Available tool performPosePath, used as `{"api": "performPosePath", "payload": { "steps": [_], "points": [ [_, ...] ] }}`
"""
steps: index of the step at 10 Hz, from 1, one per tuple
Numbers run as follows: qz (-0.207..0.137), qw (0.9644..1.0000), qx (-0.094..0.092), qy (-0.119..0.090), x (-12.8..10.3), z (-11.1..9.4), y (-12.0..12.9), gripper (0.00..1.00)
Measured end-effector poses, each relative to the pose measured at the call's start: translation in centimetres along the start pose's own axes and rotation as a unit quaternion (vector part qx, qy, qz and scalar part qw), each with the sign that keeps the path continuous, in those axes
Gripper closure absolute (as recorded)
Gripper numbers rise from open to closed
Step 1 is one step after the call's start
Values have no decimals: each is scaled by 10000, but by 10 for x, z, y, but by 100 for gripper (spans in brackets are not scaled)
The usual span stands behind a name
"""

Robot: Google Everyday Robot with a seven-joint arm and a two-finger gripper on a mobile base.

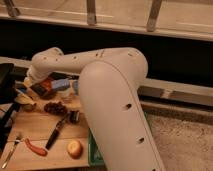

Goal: Wipe red bowl with eraser

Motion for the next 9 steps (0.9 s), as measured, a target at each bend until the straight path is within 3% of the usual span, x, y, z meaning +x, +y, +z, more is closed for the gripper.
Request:
{"api": "performPosePath", "payload": {
  "steps": [3, 6, 9],
  "points": [
    [27, 9989, -212, -426, -22, -18, -43, 100],
    [21, 9987, -232, -456, -23, -19, -44, 100],
    [140, 9989, -56, -444, -4, -27, -51, 100]
  ]
}}
